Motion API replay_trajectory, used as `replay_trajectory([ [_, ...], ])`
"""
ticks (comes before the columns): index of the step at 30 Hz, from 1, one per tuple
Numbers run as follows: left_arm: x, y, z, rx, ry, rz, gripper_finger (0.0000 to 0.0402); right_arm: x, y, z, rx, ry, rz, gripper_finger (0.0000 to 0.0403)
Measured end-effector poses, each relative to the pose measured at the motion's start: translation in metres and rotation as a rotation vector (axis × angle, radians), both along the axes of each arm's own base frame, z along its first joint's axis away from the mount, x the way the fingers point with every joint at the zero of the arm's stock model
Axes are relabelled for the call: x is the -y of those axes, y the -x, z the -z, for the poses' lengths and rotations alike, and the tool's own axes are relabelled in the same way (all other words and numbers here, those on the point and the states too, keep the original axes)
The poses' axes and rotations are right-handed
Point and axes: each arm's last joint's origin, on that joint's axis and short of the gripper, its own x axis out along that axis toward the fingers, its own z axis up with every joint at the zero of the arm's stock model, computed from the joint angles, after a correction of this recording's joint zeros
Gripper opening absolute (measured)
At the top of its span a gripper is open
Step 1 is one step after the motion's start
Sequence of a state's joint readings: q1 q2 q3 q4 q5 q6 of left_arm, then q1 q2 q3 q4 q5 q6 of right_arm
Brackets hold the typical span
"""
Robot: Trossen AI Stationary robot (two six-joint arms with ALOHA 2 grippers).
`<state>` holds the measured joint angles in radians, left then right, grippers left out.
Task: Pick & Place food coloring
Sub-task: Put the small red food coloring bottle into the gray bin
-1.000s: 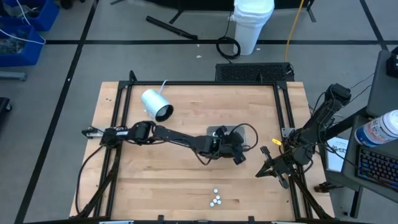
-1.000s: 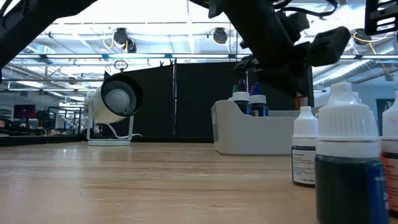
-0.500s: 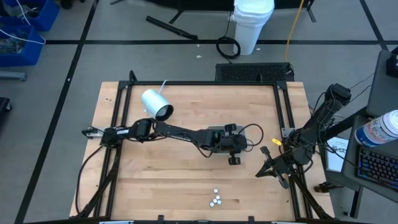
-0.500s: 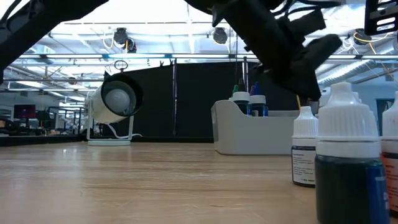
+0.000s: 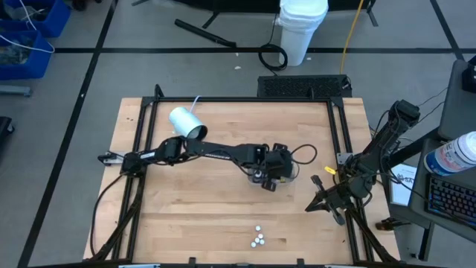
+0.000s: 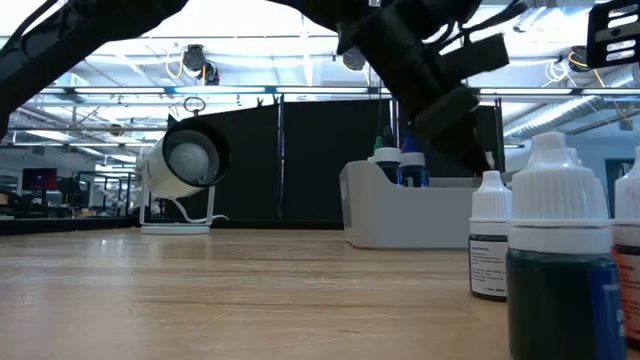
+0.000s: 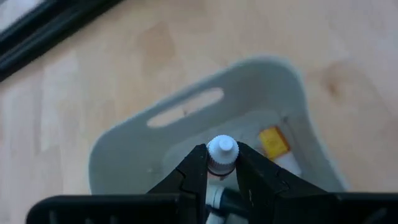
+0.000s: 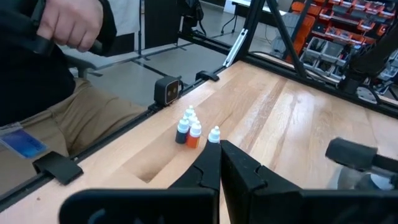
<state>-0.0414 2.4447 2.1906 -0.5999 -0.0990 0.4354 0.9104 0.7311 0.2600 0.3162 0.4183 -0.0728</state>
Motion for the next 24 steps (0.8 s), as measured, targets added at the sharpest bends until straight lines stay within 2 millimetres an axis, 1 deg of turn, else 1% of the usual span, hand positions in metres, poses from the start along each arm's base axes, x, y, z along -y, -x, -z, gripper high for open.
replay_trajectory([
  [4,-0.002,0.001,0.001,-0.012,-0.044,0.002,0.0074,0.0,0.0,0.002,0.016,0.028,-0.007,0.0],
  [13,-0.002,-0.002,-0.002,0.025,-0.064,0.022,0.0074,0.0,0.0,0.001,0.037,0.055,-0.014,0.0],
  [19,-0.005,-0.004,-0.003,0.041,-0.037,0.047,0.0074,0.0,0.0,0.0,0.043,0.048,-0.014,0.0],
  [24,-0.007,-0.006,0.008,0.034,-0.046,0.035,0.0074,0.0,0.0,0.0,0.042,0.048,-0.014,0.0],
])
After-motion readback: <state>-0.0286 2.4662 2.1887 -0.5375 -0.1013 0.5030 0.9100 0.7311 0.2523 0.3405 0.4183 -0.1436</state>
